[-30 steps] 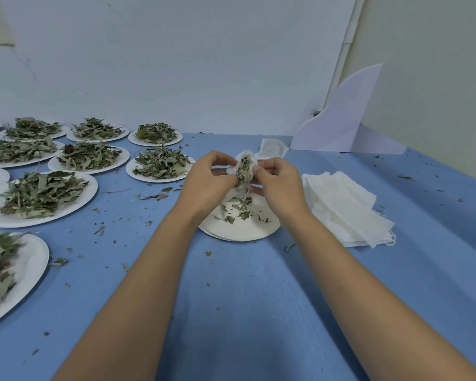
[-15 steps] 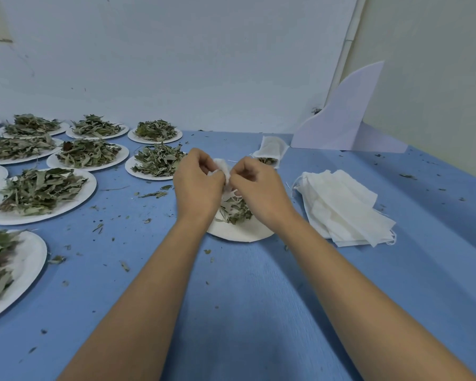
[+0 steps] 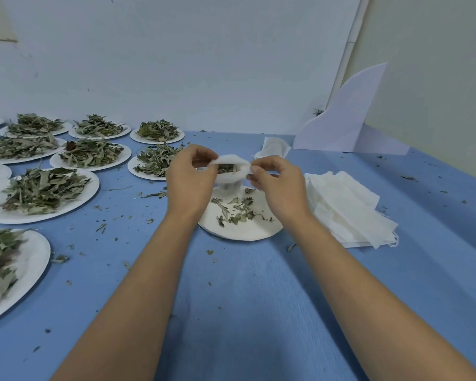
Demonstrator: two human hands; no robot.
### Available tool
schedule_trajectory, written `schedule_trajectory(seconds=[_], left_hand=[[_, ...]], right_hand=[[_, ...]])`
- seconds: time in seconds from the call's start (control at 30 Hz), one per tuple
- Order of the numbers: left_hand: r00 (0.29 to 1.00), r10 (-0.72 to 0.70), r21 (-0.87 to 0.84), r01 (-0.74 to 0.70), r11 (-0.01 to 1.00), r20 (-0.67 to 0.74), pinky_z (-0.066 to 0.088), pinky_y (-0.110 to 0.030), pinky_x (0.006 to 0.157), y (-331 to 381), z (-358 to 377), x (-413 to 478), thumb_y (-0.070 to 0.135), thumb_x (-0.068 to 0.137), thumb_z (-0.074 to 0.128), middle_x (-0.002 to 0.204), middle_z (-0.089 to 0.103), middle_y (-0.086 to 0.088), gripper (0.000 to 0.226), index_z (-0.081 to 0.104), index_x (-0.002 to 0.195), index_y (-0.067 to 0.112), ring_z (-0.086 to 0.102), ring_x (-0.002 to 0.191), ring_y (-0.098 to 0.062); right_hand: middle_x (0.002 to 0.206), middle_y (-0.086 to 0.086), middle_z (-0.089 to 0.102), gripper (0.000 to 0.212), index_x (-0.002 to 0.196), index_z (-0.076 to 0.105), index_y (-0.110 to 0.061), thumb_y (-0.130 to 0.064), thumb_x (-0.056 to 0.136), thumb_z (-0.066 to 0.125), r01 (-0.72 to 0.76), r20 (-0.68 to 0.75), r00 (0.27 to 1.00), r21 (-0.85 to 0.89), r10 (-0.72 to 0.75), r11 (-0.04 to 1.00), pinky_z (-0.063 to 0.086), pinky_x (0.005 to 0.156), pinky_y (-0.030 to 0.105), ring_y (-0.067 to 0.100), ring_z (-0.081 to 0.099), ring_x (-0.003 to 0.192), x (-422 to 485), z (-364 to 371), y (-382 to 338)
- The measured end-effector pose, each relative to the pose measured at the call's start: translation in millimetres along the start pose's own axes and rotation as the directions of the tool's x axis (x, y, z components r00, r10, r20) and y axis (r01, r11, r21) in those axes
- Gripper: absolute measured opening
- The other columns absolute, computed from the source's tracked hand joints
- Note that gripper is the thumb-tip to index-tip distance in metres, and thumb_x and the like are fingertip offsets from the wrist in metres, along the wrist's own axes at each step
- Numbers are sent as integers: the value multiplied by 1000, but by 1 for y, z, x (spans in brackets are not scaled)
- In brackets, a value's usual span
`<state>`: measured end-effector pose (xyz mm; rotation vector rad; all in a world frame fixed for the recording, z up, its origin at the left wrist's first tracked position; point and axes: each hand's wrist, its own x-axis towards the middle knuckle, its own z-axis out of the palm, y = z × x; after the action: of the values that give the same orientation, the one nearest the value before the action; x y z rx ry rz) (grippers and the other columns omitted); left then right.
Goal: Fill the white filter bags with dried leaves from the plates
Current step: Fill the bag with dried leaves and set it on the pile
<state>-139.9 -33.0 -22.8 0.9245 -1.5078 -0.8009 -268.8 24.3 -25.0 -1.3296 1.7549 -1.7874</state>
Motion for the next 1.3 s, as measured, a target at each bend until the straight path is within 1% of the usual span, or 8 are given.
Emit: schedule_trajectory(seconds=[0.17,0.3,0.43,0.67,0.8,1.0,1.13,1.3], left_hand=[[968,-80,-28,76,997,-239,42,-4,61,-1,-2,3,2,86,58,77,60,9,14,67,88,12,55,71,-3],[910,-190,-138,149,979,-369,45,-6,60,1,-5,7,4,84,61,76,60,12,13,68,90,13,54,63,7],[867,-271,-245,180,953,-418,55,-23,74,4,-7,8,8,84,63,75,60,13,11,67,86,17,59,71,-4],[851,-318,-323,188,927,-418,56,-37,80,6,-6,8,7,84,63,76,61,12,15,63,80,22,64,81,-15],[858,-335,-344,202,917,-389,56,-39,81,9,-2,7,8,84,64,80,64,5,24,59,73,28,65,86,-19],[894,-295,-359,168,918,-337,57,-37,78,21,3,5,4,82,63,79,67,2,24,62,72,26,65,81,-17],[894,-274,-370,134,919,-355,57,-33,75,24,0,8,5,81,63,80,68,0,15,66,79,19,65,77,-14],[857,-270,-359,109,927,-438,56,-37,77,21,-10,14,6,82,62,84,68,1,17,63,78,22,66,85,-19]], right_hand=[[152,-5,33,56,146,33,-20,-25,93,51,67,349,928,-499,130,864,22,94,16,12,31,137,3,-7,10],[145,9,40,45,140,38,-10,-24,98,40,141,485,828,-664,280,734,26,99,31,28,34,135,-2,-1,13],[119,11,61,33,119,57,-4,-25,97,43,181,434,880,-681,193,709,40,95,38,30,53,112,-4,0,10],[146,-2,42,55,141,43,-19,-47,93,51,188,493,857,-572,151,798,28,93,24,16,40,131,-6,5,9],[150,-2,36,62,147,29,-18,-35,94,56,131,498,860,-429,113,894,24,96,18,13,35,136,-9,14,7],[99,-3,72,30,118,63,-15,-20,88,64,-15,96,995,-208,36,978,43,85,17,7,62,97,-6,19,2],[84,-2,73,9,92,74,-16,-17,83,70,-18,48,998,-283,33,959,44,68,9,-1,60,69,-4,13,8],[107,-5,71,22,108,71,-19,-20,87,65,71,146,989,-584,19,808,41,83,18,10,62,103,-6,10,15]])
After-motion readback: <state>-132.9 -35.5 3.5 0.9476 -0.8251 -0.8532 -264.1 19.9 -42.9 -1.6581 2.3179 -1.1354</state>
